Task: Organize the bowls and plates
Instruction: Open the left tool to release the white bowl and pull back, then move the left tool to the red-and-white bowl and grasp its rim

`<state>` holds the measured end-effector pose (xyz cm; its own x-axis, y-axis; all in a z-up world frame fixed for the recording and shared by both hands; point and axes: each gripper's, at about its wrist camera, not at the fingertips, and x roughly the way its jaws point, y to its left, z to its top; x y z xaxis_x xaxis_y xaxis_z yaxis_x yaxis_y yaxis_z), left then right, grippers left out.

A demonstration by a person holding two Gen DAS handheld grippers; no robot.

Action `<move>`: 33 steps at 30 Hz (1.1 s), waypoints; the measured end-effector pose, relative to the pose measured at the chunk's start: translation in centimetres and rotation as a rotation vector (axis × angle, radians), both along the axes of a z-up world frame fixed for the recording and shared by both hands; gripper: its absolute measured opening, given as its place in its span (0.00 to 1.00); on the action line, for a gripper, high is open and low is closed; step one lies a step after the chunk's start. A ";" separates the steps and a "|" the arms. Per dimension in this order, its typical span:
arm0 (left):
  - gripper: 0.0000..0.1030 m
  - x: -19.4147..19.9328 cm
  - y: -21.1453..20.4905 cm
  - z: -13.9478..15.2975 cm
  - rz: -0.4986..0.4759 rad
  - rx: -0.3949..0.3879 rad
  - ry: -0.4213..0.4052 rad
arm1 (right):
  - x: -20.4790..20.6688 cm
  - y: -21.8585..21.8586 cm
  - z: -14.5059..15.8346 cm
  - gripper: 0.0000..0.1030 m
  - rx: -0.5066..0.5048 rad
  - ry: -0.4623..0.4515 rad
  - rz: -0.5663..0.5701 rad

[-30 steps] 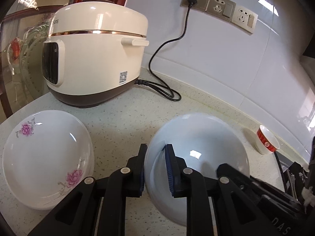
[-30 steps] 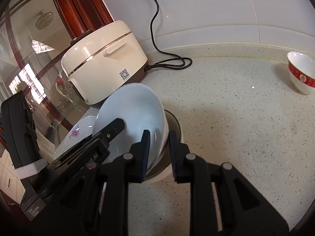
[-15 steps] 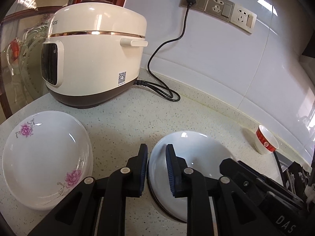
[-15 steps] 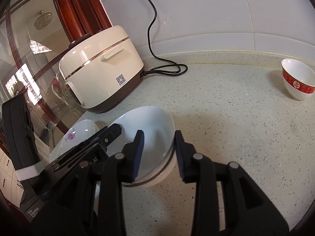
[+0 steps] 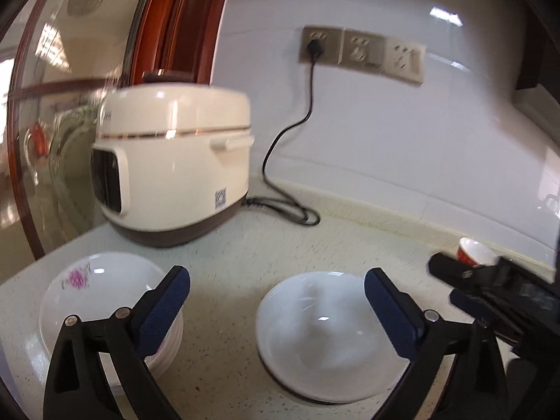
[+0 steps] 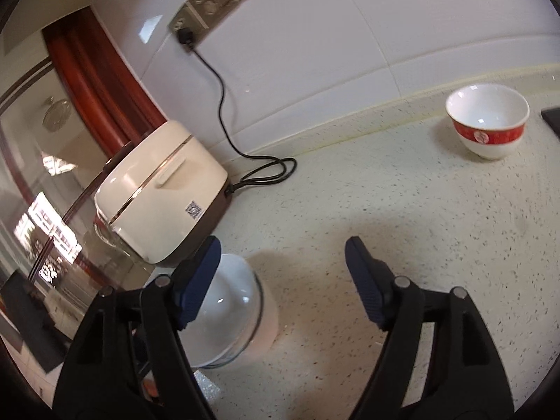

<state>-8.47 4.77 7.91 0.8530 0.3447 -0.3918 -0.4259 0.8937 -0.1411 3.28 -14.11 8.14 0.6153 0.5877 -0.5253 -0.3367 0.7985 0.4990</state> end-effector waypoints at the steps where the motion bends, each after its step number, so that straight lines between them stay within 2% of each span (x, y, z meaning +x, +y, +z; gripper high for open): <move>1: 0.98 -0.3 -0.3 0.3 -0.007 0.011 -0.024 | 0.4 -0.3 -0.2 0.74 -0.006 0.014 -0.018; 4: 0.99 -1.4 -1.6 1.4 -0.044 0.074 -0.128 | 1.5 -1.6 -0.5 0.74 -0.058 0.047 -0.090; 6: 1.00 -1.4 -3.1 2.0 -0.118 0.128 -0.154 | 2.1 -2.7 -0.6 0.74 -0.108 0.059 -0.162; 8: 1.00 -0.5 -4.7 2.6 -0.208 0.153 -0.115 | 3.0 -4.6 -0.7 0.77 -0.151 0.071 -0.248; 10: 1.00 1.0 -6.5 3.4 -0.313 0.154 -0.049 | 3.9 -6.6 -0.6 0.84 -0.191 0.094 -0.356; 12: 1.00 3.1 -8.3 4.4 -0.408 0.148 0.019 | 4.3 -9.6 -0.5 0.87 -0.151 0.086 -0.448; 15: 1.00 6.7 -10.2 5.8 -0.475 0.082 0.058 | 4.7 -13.6 -1.0 0.87 -0.046 0.110 -0.534; 19: 1.00 12.5 -11.7 6.1 -0.505 -0.090 0.101 | 5.6 -17.4 -2.7 0.87 0.087 0.178 -0.591; 23: 1.00 16.7 -11.5 3.0 -0.460 -0.253 0.145 | 6.2 -18.5 -3.4 0.87 0.143 0.178 -0.586; 27: 1.00 17.3 -11.1 -0.6 -0.418 -0.284 0.221 | 7.1 -17.8 -3.0 0.87 0.118 0.150 -0.555; 33: 1.00 17.2 -10.6 -1.7 -0.389 -0.281 0.246 | 8.7 -15.5 -2.4 0.87 0.035 0.105 -0.523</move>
<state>8.77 -5.85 6.25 0.7680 -0.1250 -0.6282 -0.1220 0.9342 -0.3351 11.95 -29.61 5.72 0.7757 0.2352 -0.5856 0.1551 0.8285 0.5381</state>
